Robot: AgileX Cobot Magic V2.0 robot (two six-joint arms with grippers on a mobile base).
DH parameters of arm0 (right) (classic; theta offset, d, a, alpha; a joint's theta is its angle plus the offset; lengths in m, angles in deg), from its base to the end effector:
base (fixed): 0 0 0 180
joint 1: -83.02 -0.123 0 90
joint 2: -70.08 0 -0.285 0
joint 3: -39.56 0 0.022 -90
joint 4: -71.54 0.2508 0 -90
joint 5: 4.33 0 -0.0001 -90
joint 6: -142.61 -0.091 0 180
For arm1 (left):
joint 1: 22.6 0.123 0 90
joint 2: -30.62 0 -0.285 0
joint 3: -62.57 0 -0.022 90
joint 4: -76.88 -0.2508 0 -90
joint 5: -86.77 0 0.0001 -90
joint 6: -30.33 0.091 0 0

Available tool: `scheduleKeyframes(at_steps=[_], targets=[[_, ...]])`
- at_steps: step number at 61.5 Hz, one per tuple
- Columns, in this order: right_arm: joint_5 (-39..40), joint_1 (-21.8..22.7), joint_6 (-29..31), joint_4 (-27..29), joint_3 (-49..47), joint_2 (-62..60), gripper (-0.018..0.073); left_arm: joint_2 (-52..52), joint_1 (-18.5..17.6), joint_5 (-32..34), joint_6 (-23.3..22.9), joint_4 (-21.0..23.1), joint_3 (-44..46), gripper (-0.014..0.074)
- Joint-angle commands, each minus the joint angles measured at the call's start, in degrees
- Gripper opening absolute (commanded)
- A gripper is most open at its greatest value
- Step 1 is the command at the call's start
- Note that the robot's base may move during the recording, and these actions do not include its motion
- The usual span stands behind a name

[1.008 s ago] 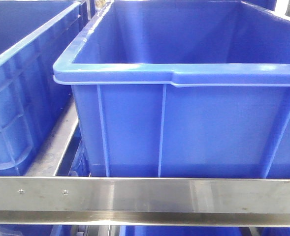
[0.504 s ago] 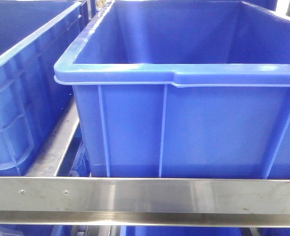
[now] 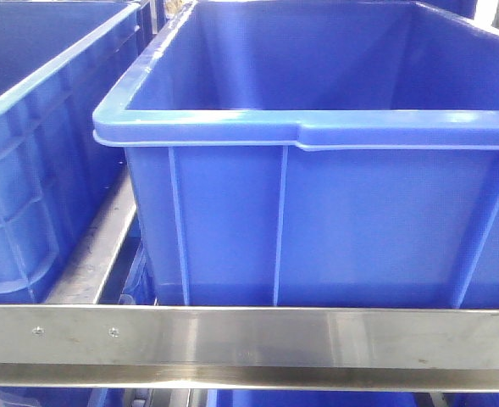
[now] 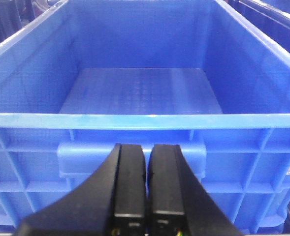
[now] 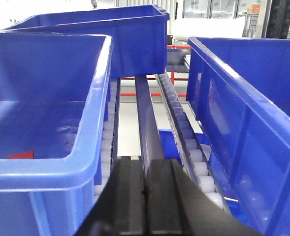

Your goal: Pick red cube and place on left shelf

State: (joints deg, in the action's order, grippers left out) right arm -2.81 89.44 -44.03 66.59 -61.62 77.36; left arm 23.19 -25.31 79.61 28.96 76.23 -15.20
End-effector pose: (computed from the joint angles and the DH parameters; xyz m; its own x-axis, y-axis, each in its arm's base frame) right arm 0.0563 -0.0061 0.2066 0.0970 0.0188 -0.9951 0.1067 0.9939 0.0292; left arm 0.0563 -0.0025 0.1989 -0.0417 -0.0107 -0.9991 0.0453 0.9989 -0.0126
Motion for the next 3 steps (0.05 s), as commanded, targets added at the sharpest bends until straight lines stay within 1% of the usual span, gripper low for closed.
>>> scheduleKeyframes(at_steps=[1, 3], targets=[[4.3, 0.2, 0.5, 0.0, -0.8, -1.4, 0.0045, 0.9, 0.2, 4.9, 0.0, 0.3, -1.3, 0.0102], [4.3, 0.2, 0.5, 0.0, -0.8, -1.4, 0.0045, 0.9, 0.2, 4.9, 0.0, 0.3, -1.3, 0.0102]])
